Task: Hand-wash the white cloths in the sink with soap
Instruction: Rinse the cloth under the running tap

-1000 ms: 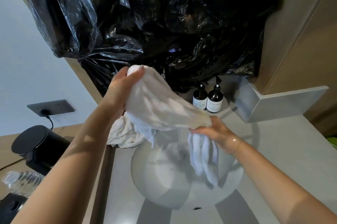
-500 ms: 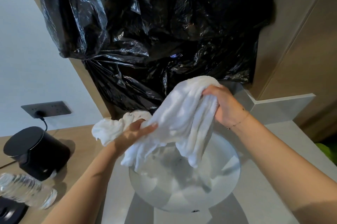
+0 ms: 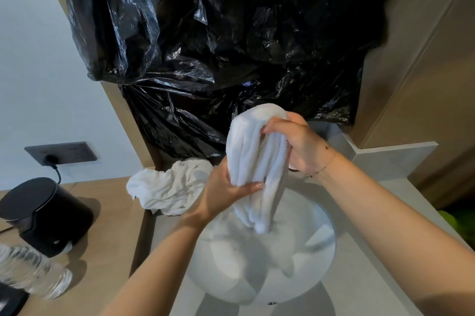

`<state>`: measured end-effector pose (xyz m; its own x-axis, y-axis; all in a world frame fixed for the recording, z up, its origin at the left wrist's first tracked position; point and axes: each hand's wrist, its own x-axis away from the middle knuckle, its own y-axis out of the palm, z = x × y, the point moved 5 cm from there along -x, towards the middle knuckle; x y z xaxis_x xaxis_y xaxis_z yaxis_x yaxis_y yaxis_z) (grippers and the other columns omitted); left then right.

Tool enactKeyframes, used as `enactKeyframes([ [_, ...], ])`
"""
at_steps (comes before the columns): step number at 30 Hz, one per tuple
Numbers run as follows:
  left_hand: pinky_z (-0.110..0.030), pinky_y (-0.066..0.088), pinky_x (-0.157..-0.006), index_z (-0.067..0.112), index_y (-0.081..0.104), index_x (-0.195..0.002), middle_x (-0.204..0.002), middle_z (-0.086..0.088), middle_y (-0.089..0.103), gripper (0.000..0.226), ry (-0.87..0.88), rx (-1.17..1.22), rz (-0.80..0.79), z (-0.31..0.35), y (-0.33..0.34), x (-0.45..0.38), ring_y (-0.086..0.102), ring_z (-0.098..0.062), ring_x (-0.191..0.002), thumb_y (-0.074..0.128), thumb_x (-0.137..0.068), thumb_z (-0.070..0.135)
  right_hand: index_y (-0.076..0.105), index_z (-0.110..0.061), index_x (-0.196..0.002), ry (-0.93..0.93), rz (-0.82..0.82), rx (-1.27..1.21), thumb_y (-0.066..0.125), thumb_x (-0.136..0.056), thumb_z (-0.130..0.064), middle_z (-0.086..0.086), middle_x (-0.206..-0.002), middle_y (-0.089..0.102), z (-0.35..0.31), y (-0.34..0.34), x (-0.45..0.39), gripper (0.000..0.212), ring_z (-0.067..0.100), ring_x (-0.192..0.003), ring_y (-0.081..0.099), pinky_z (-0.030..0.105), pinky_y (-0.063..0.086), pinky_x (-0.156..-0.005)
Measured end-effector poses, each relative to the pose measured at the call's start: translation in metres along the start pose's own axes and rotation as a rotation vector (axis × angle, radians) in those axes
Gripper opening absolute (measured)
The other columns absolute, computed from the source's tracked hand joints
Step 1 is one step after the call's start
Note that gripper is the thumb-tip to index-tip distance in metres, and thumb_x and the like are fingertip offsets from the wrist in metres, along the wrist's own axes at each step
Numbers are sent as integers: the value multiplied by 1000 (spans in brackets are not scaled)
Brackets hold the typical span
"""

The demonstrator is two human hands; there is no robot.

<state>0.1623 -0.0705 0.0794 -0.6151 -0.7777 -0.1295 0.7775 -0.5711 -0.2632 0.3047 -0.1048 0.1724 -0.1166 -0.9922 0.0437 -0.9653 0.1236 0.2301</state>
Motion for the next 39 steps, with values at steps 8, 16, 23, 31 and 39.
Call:
enactKeyframes([
  [8,-41,47,-76,7,68,-106,-93,-13,68,45,-55,242,-32,11,-20,-8,62,-25,-84,73,-76,40,67,-1,-87,-40,69,42,68,-73,-1,12,-70,69,-4,-51,14,15,22,-62,68,28,55,-56],
  [16,-40,54,-79,1,62,-118,-102,-23,68,33,0,492,26,59,-12,-15,66,-32,-92,53,-90,16,72,-5,-104,24,1,309,78,-76,-5,13,-95,74,53,-72,22,28,27,-85,70,35,55,-79],
  [23,-48,52,-89,-2,58,-120,-107,-22,66,38,-115,587,17,66,24,-33,65,-36,-98,63,-85,11,58,-17,-122,48,-40,301,76,-79,-4,-2,-111,70,99,-62,24,48,-1,-101,65,10,46,-81],
  [31,-36,54,-80,5,61,-112,-92,-13,69,34,-194,746,73,63,50,-43,68,-25,-83,64,-79,12,60,-15,-105,90,184,190,89,-64,-15,-11,-98,68,204,-45,22,50,-4,-93,64,11,47,-80],
  [39,-49,48,-96,-12,49,-130,-120,-35,56,49,-240,788,254,11,-1,-21,57,-43,-111,53,-92,20,68,-8,-86,213,419,-1,73,-75,9,0,-76,72,232,-66,20,21,11,-71,68,17,51,-62],
])
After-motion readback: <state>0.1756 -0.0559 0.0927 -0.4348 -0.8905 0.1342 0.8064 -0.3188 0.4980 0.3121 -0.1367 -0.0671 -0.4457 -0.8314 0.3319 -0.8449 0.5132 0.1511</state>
